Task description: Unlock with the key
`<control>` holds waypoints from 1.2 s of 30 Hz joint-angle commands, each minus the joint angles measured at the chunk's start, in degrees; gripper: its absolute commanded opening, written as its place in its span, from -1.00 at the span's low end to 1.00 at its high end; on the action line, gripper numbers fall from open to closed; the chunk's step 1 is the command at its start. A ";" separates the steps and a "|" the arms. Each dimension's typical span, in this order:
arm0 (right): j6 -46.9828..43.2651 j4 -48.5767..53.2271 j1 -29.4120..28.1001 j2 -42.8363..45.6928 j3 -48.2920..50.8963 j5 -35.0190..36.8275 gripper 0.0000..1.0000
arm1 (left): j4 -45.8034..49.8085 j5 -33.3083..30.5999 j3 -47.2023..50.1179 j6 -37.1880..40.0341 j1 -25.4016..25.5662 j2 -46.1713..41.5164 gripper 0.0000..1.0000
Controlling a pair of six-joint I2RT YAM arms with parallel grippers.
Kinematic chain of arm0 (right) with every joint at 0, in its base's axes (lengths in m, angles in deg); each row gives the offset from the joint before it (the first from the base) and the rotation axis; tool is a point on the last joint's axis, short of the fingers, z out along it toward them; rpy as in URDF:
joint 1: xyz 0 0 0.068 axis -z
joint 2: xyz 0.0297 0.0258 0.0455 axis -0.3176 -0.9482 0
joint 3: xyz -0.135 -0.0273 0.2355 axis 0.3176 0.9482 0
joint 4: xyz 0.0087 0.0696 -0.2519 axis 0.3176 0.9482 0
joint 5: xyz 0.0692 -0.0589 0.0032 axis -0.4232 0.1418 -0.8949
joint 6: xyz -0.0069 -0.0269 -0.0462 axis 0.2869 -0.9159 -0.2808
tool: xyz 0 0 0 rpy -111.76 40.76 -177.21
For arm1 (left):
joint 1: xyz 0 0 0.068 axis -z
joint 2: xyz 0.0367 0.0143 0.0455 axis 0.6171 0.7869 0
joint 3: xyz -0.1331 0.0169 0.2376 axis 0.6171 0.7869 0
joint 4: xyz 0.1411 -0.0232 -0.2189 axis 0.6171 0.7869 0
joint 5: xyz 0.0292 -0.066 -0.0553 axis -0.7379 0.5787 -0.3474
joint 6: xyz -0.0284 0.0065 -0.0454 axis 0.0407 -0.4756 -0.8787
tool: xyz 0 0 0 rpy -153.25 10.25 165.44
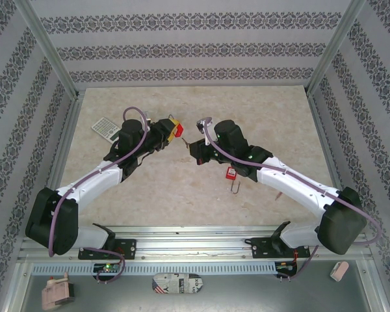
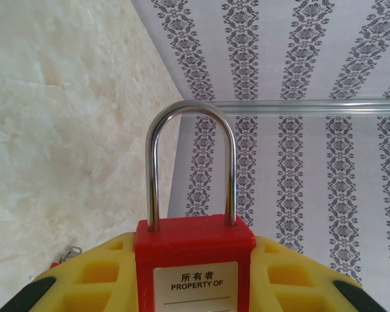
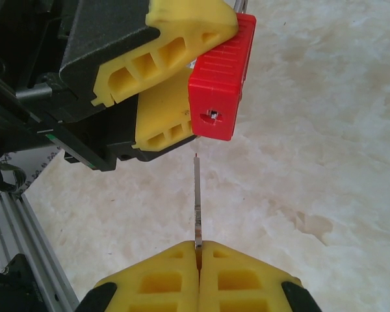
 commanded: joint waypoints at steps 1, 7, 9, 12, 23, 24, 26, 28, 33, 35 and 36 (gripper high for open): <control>-0.20 -1.13 -0.57 -0.78 -2.00 0.85 -1.00 | -0.50 -0.12 -0.03 1.32 0.84 -0.92 -1.00; -0.26 -1.10 -0.50 -0.97 -2.00 1.23 -1.00 | -1.41 -0.06 0.19 1.34 1.39 -0.40 -1.00; -0.32 -1.12 -0.58 -0.88 -2.01 1.35 -1.00 | -1.11 -0.06 0.16 1.61 1.63 -0.36 -1.00; -0.44 -0.86 -0.58 -1.04 -2.15 1.56 -1.00 | -0.97 -0.21 0.30 1.78 1.97 -0.27 -1.00; -1.41 0.46 -0.53 -1.40 -2.60 3.03 -1.00 | 0.65 -0.15 -0.08 2.77 2.71 -0.11 -1.00; -1.54 0.63 -0.58 -1.36 -2.67 3.11 -1.00 | 0.61 -0.22 0.02 2.82 2.70 -0.27 -1.00; -1.80 1.00 -0.51 -1.49 -2.77 3.34 -1.00 | 0.82 -0.07 -0.28 2.93 2.79 -0.11 -1.00; -2.24 1.53 -0.47 -1.49 -2.86 3.84 -1.00 | 1.50 -0.02 -0.73 3.34 2.92 0.05 -1.00; -3.14 2.85 -0.56 -1.84 -3.78 4.44 -1.00 | 3.44 -0.04 -1.80 4.53 3.38 0.26 -1.00; -3.34 3.45 -0.58 -2.02 -4.23 5.05 -1.00 | 4.87 -0.19 -2.44 5.25 3.57 0.38 -1.00; -3.22 3.21 -0.55 -2.02 -4.26 4.97 -1.00 | 4.77 -0.39 -2.42 5.24 3.79 0.36 -1.00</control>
